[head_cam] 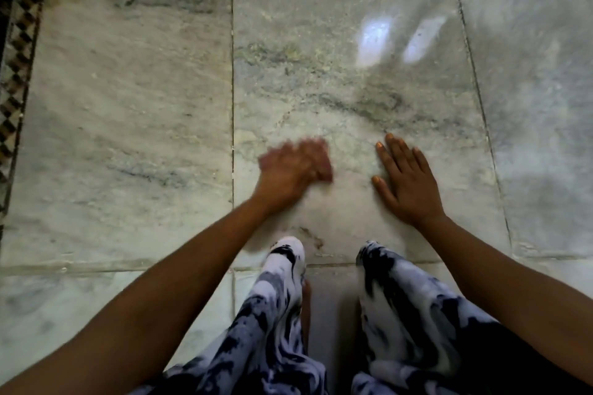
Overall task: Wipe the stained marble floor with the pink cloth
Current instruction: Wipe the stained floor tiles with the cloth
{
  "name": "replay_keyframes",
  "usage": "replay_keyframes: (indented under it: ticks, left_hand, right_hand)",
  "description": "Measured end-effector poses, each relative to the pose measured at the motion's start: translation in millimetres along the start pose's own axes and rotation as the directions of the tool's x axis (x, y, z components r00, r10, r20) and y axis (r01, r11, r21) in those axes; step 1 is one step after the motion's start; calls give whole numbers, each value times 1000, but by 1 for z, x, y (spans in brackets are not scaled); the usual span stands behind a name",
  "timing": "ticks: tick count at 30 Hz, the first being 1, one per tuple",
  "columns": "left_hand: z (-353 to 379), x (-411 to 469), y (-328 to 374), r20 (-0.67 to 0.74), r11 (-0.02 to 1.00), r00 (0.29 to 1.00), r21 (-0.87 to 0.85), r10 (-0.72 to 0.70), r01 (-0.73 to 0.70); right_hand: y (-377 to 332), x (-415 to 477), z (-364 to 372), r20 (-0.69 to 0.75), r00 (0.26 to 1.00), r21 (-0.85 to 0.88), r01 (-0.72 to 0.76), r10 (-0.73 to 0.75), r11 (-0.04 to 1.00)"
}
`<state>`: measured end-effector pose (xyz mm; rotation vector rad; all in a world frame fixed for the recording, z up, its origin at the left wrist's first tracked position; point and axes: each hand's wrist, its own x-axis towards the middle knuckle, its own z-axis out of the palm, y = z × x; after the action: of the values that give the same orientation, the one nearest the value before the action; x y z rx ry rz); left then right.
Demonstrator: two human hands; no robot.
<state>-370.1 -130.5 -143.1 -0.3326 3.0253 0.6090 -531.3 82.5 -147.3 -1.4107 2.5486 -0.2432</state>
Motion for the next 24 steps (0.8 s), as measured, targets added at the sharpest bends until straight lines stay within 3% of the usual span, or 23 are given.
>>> replay_keyframes:
  ticks: [2,4,7,10,13,15,17,20,22,24]
  left_hand:
    - [-15,9,-29,-103,958,952,-26,-288,287]
    - [-19,-4,-41,-184,904,886,-50,-426,424]
    - [1,-46,-14,-138,937,928,-10,-347,349]
    - [34,-101,14,33,980,999,199,-32,25]
    - [32,-131,-7,168,930,976,317,138,-186]
    - [10,-121,-34,121,938,986,315,111,-145]
    - [-16,-90,-61,65,960,995,275,-77,56]
    - [-45,-19,-83,-46,932,944,147,-327,330]
    - [-53,39,-75,-45,932,936,89,-349,352]
    - [-46,91,-50,14,966,967,67,-253,251]
  right_hand:
    - [1,-1,0,21,1000,-7,-2,2,1000]
    - [1,-1,-1,32,999,-7,2,-1,1000]
    - [3,-1,-3,20,1000,-13,20,-20,1000]
    - [5,-1,-3,-53,995,27,-80,82,996]
    - [12,-3,-6,-76,976,56,-198,202,979]
    - [17,-6,-8,-65,972,45,-223,225,974]
    - [21,-8,-7,-68,964,42,-255,258,966]
    - [22,-10,-4,-62,955,42,-288,290,957]
    - [22,-9,-4,-62,957,45,-282,285,958]
    - [23,-8,-6,-64,956,55,-283,286,958]
